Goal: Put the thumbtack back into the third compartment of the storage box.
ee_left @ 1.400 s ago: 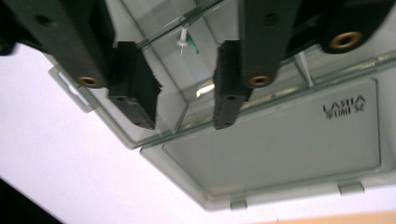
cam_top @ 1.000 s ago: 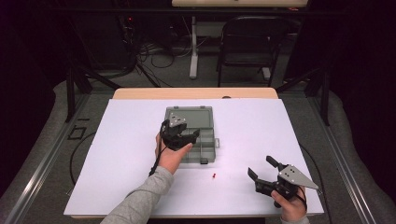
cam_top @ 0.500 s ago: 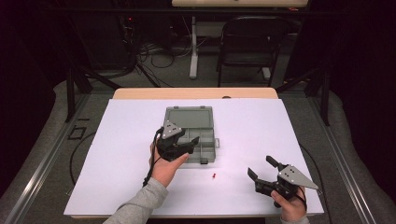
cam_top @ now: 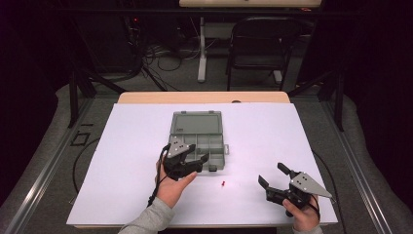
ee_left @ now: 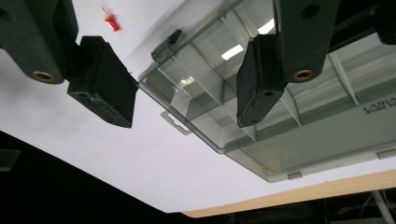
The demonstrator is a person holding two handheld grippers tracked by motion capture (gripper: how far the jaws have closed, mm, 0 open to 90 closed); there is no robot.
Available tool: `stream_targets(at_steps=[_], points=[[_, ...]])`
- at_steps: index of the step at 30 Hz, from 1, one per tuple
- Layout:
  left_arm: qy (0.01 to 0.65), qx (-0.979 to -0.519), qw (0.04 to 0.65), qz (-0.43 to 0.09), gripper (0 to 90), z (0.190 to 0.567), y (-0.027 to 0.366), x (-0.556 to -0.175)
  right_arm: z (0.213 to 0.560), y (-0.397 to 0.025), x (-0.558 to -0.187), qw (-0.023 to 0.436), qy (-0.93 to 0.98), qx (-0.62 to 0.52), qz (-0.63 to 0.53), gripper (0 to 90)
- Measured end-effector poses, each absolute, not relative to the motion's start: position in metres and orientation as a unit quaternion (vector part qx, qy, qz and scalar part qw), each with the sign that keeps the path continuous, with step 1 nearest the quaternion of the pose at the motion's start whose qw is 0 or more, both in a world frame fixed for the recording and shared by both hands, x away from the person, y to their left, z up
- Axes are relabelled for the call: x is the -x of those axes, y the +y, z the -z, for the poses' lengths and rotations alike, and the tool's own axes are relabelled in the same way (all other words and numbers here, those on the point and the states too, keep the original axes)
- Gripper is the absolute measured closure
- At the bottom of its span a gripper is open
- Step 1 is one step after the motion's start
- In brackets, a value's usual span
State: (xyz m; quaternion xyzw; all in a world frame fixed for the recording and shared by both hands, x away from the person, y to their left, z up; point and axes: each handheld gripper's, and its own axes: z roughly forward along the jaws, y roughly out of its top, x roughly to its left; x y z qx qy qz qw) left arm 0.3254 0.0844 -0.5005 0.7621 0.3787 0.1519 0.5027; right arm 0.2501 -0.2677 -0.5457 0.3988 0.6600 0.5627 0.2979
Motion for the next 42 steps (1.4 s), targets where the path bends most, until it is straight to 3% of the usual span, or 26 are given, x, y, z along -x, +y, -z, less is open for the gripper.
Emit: stream_targets(at_steps=[13, 23, 29, 42], points=[[0.368, -0.775, 0.498, -0.129, 40.7, 0.517, 0.068, -0.311, 0.546, -0.268, -0.25, 0.297, 0.66, -0.4, -0.563, 14.9], [0.354, -0.787, 0.495, -0.102, 49.9, 0.53, 0.049, -0.304, 0.546, -0.268, -0.25, 0.297, 0.659, -0.4, -0.563, 14.9], [0.354, -0.798, 0.48, -0.086, 59.8, 0.54, 0.04, -0.302, 0.545, -0.268, -0.25, 0.297, 0.66, -0.399, -0.563, 15.0], [0.357, -0.818, 0.446, -0.066, 70.2, 0.558, 0.028, -0.3, 0.545, -0.269, -0.249, 0.296, 0.66, -0.399, -0.563, 15.0]])
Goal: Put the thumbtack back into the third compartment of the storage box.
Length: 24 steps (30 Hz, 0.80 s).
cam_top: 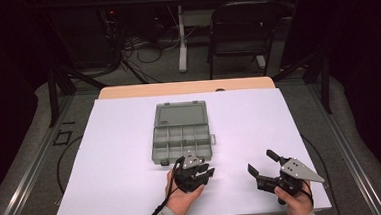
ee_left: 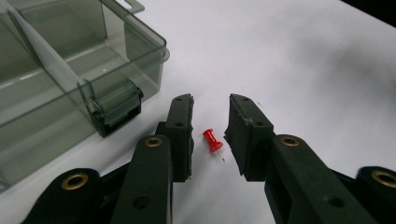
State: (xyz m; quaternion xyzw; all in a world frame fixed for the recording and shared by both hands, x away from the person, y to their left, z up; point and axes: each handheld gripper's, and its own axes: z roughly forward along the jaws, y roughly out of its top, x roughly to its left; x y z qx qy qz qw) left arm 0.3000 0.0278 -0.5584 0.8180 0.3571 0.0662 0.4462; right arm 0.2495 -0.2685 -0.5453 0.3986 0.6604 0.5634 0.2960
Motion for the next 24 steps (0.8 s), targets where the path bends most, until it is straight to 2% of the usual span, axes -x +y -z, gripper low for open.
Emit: stream_targets(at_steps=[24], points=[[0.348, -0.839, 0.415, -0.054, 80.6, 0.5667, 0.0215, -0.301, 0.5456, -0.268, -0.2498, 0.295, 0.661, -0.398, -0.564, 14.9]])
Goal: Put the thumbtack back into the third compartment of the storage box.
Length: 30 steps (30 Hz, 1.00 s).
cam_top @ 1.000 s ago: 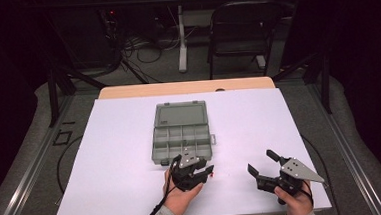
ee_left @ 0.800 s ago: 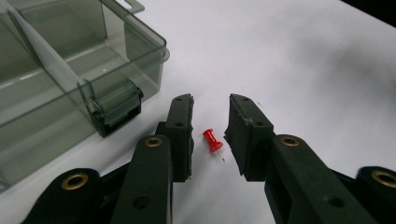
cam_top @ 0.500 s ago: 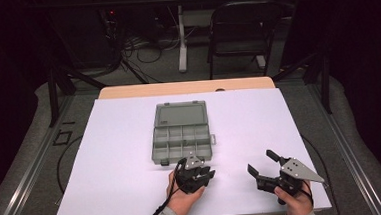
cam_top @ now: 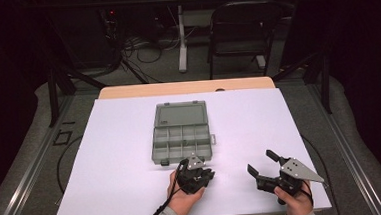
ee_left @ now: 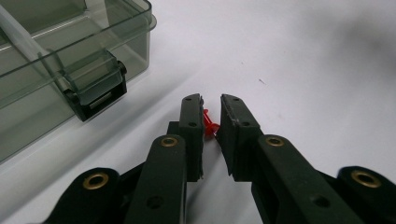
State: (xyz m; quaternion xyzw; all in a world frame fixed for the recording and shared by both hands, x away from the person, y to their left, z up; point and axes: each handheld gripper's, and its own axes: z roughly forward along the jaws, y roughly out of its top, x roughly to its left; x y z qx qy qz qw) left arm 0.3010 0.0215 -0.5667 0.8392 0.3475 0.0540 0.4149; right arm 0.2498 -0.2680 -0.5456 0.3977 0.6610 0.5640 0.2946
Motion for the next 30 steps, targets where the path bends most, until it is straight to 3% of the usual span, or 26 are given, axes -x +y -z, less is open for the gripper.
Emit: stream_targets(at_steps=[30], points=[[0.364, -0.83, 0.422, -0.039, 83.3, 0.5642, 0.0256, -0.3033, 0.5458, -0.268, -0.25, 0.295, 0.662, -0.398, -0.563, 14.9]])
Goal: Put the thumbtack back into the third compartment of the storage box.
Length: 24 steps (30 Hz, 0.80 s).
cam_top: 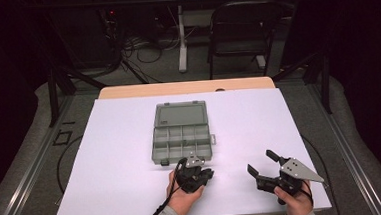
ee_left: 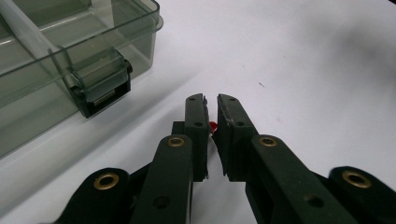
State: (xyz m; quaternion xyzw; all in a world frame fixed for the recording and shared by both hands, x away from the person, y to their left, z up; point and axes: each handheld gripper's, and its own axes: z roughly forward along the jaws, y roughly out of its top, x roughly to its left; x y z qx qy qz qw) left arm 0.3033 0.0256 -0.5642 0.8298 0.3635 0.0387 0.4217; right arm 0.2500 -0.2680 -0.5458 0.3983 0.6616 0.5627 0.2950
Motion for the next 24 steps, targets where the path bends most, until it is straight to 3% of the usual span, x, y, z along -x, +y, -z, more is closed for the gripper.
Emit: stream_targets(at_steps=[24], points=[[0.384, -0.777, 0.492, -0.082, 83.3, 0.515, 0.065, -0.307, 0.546, -0.268, -0.25, 0.296, 0.663, -0.398, -0.561, 14.9]])
